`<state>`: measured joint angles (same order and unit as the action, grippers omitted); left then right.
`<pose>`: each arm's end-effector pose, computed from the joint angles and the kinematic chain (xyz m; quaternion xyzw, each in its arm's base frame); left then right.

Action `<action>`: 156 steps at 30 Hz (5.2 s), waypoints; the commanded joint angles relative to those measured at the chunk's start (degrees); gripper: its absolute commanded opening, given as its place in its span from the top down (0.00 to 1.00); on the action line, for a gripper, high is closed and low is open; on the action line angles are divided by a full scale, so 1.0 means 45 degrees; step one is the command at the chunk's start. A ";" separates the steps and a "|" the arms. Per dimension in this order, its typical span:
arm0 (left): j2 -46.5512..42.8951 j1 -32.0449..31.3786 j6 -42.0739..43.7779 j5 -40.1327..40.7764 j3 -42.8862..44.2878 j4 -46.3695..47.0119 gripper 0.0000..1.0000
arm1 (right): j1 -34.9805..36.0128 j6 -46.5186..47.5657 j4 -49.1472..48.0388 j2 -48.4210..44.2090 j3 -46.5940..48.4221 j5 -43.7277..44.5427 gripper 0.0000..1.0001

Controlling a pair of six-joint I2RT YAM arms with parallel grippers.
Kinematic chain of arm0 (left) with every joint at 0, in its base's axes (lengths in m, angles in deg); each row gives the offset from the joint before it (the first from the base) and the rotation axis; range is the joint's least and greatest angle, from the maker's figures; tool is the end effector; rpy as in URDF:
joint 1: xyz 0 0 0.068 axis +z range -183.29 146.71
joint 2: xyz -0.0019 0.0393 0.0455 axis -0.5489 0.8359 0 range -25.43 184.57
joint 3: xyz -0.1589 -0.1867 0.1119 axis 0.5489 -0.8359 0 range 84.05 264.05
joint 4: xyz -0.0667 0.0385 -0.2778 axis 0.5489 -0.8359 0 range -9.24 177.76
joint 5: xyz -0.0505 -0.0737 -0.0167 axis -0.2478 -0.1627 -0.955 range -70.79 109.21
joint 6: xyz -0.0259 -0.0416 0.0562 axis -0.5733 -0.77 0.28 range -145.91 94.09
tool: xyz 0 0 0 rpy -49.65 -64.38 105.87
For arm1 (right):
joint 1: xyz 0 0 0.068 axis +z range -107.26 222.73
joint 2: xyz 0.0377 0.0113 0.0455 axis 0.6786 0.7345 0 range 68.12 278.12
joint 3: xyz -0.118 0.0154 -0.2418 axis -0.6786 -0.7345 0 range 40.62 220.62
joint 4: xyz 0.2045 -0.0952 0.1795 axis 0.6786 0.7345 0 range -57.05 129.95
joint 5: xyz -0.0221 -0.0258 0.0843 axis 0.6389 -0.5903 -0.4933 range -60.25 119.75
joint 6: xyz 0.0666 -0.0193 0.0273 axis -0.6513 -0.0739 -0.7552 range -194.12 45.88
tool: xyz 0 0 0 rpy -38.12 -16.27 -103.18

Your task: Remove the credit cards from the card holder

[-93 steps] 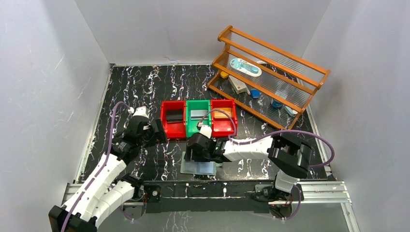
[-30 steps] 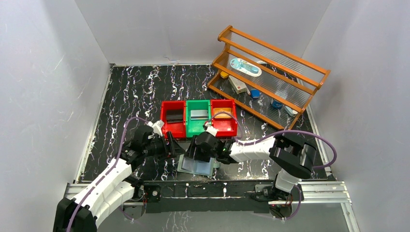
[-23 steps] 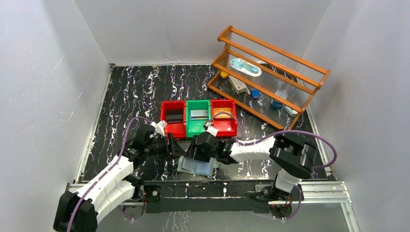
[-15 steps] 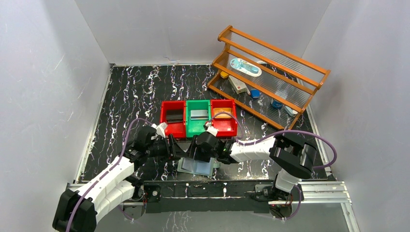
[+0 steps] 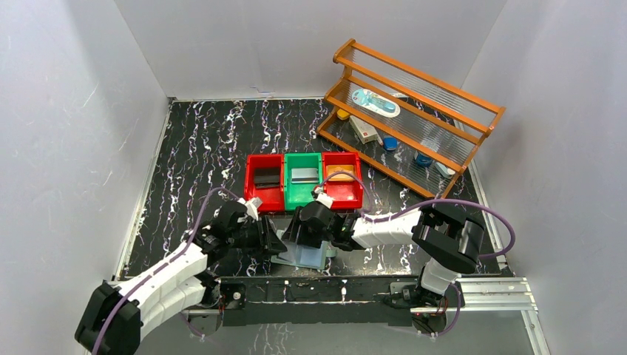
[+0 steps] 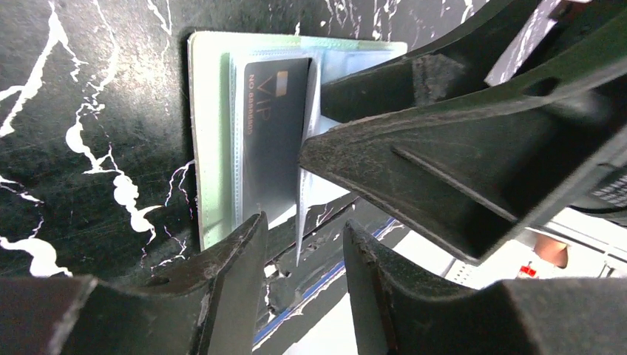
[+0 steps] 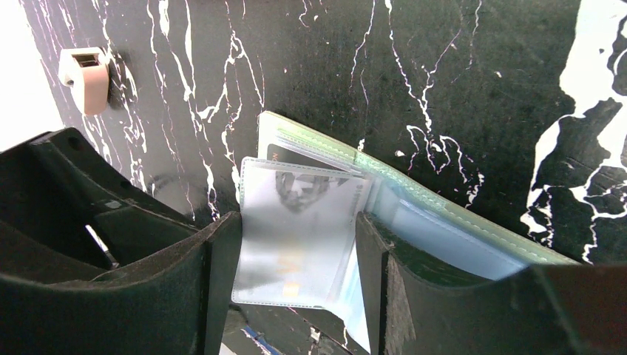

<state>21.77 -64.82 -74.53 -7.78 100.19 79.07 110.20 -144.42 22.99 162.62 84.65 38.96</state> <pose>0.1624 -0.1330 0.1320 -0.0329 0.8854 -0.4274 0.1799 0.1488 0.3324 0.1124 0.0560 0.9042 0.3629 0.2183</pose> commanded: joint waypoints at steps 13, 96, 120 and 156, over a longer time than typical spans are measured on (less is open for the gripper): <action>0.2044 -0.1276 0.0893 -0.0889 0.0863 0.2579 0.66 | -0.0274 0.1128 0.1421 -0.0537 0.0244 -0.0466 0.21; 0.6392 -0.3363 0.2304 0.0747 0.4024 0.2244 0.39 | -0.0558 -0.1407 0.2078 -0.5072 -0.3928 0.1011 0.44; 0.6611 -0.3247 0.1447 0.0548 0.2480 0.4084 0.57 | -0.0572 -0.2268 0.1751 -0.4027 -0.4589 0.0785 0.45; 0.4736 -0.3131 0.2642 0.2845 0.3299 0.0775 1.00 | -0.0616 -0.1439 0.2169 -0.4592 -0.4237 0.1011 0.42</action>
<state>45.81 -79.35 -64.74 1.25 113.15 87.55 107.51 -154.95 25.33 142.47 66.22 42.70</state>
